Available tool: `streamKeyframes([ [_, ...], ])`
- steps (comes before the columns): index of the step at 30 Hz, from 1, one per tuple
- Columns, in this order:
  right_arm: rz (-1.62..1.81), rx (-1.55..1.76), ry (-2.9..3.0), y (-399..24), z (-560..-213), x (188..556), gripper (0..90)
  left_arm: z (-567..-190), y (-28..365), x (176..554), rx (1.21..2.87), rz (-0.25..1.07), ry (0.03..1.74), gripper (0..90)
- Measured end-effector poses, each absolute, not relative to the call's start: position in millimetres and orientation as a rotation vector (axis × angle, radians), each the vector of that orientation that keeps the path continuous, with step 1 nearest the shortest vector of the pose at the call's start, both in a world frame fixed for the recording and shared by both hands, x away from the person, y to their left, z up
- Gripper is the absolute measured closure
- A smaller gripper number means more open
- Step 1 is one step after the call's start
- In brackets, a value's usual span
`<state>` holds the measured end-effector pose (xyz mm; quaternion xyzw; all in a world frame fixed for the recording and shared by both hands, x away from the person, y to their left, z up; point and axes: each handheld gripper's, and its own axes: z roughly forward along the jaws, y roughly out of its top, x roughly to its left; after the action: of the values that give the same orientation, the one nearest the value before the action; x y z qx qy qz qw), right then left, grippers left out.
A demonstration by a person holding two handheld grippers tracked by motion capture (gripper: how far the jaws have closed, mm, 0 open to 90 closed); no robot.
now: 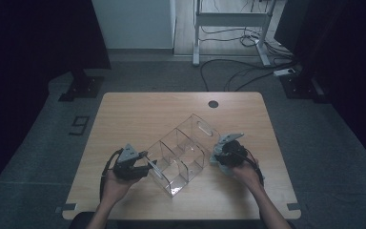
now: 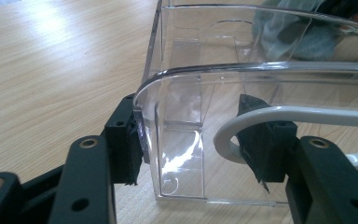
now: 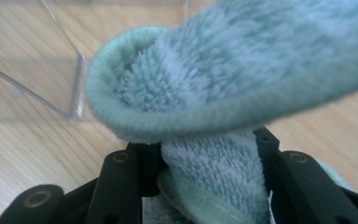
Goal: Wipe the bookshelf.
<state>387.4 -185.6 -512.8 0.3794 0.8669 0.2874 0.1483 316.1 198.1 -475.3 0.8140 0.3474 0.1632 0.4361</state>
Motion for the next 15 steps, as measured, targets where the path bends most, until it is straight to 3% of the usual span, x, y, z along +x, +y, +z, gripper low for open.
streamKeyframes([
  [15, 0.798, 1.088, 2.516, -187.3, -516.0, 384.6, 56.9, -475.5, 197.8, 316.0, 2.021, 0.408, 0.869, 44.6],
])
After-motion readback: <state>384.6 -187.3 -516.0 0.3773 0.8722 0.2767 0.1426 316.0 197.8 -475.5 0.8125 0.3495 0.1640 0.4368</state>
